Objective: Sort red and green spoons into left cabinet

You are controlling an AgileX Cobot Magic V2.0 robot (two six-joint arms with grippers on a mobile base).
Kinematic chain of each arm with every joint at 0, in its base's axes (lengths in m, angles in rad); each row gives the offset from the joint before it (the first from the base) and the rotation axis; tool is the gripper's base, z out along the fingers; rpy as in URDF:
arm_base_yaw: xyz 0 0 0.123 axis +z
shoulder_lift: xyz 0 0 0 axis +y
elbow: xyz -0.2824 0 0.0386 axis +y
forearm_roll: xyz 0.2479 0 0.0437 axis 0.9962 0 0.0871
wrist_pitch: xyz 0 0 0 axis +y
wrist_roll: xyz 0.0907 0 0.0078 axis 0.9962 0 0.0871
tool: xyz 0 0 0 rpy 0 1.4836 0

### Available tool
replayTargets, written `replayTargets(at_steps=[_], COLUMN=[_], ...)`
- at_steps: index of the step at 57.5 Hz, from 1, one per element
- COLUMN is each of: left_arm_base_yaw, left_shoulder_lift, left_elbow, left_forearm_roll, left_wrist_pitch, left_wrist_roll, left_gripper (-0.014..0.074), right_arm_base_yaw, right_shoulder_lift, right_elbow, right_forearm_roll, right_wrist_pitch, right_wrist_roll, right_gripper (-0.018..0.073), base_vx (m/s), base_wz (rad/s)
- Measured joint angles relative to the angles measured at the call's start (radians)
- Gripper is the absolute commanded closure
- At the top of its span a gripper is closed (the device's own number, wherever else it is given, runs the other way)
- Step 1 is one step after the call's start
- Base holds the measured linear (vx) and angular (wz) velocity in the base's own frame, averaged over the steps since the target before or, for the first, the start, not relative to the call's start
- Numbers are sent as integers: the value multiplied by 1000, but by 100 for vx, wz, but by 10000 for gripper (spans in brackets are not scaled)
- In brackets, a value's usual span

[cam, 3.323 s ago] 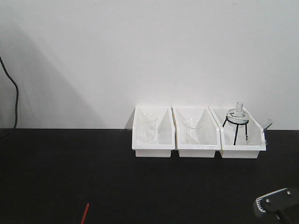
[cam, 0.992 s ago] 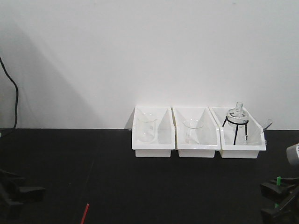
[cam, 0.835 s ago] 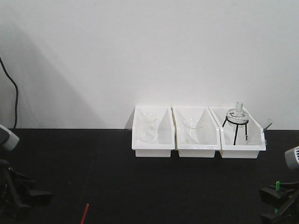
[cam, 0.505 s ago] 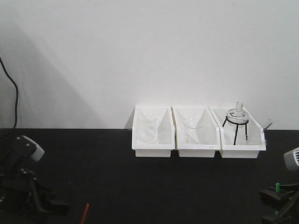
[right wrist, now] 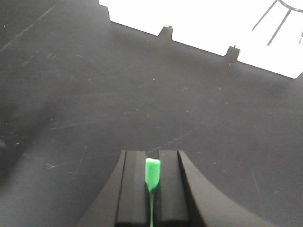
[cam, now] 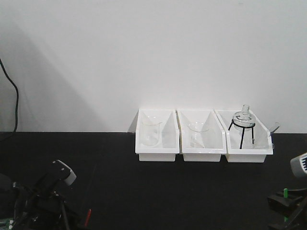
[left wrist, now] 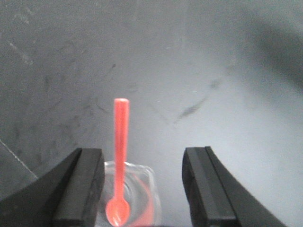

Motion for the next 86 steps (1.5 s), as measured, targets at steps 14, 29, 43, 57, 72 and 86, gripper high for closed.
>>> replayTargets(at_steps=[14,29,43,57,72,86], left_arm_base_yaw=[-14,-15,-15,-15,-15,-15], left_shoulder_lift=[39,79,80,80,34,-156], left_elbow=[0,0,0,0,0,0], left_forearm_roll=[-15,-46,-112,-126,-171,-190], left_wrist_pitch=[-58,-83,-109,-114,-115,-137], left_wrist_roll=[25,26,47,55,55,53], left_gripper=[108,234,536,603,600,600], right_arm_base_yaw=[0,0,0,0,0,0], right_shoulder_lift=[0,0,0,0,0,0], right_elbow=[0,0,0,0,0,0], right_forearm_roll=[-3,-3,-3,-3,-3,-3], right_wrist_pitch=[0,0,0,0,0,-16], right_wrist_roll=[0,0,0,0,0,0], right_gripper=[564,564,564,564,564,564], base_vx=[0,0,0,0,0,0], base_wz=[0,0,0,0,0,0])
